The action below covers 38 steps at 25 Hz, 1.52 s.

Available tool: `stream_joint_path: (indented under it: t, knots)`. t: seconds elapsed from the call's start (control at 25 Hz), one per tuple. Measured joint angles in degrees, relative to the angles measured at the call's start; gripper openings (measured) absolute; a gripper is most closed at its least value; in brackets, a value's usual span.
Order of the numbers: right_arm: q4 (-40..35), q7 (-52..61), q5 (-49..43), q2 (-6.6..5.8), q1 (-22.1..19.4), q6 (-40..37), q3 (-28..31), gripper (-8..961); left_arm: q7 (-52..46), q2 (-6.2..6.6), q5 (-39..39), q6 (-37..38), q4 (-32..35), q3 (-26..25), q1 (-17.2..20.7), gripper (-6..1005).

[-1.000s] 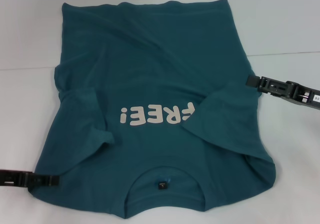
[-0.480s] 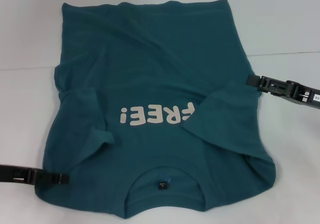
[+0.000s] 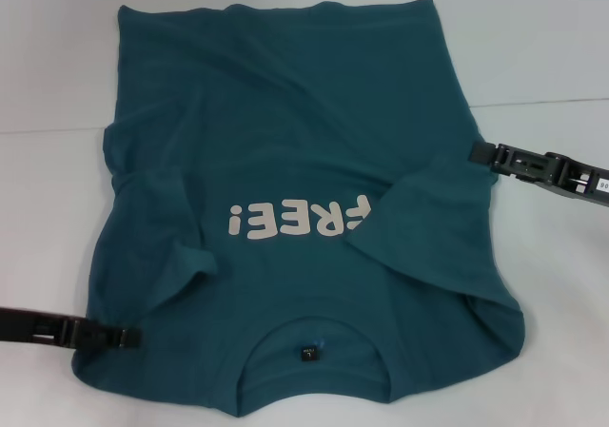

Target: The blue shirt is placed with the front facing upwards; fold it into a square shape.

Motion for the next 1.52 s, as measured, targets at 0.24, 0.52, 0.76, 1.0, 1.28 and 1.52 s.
stream_joint_path:
  t: [0.24, 0.52, 0.76, 1.0, 1.28, 1.52]
  knots:
    - [0.0, 0.0, -0.1, 0.0, 0.0, -0.2, 0.0, 924, 0.0, 0.56, 0.3, -0.8, 0.0, -0.4, 1.0, 873]
    - [0.0, 0.0, -0.1, 0.0, 0.0, -0.3, 0.0, 924, 0.1, 0.6, 2.2, -0.6, 0.2, -0.7, 1.4, 873]
    - [0.0, 0.0, -0.1, 0.0, -0.1, -0.4, 0.0, 925, 0.3, 0.6, 2.5, -0.4, 0.2, -0.7, 1.5, 873]
    - [0.0, 0.0, -0.1, 0.0, -0.2, -0.5, 0.0, 925, 0.7, 0.27, 2.1, -0.3, -0.3, -0.2, 0.9, 873]
    - [0.0, 0.0, -0.1, 0.0, 0.0, -0.5, 0.0, 924, 0.8, -0.13, 2.0, -0.3, -0.2, 0.0, -0.4, 872]
    - [0.0, 0.0, -0.1, 0.0, 0.0, -0.4, 0.0, 924, 0.4, 0.6, 2.0, -0.6, 0.2, -0.7, -0.1, 872]
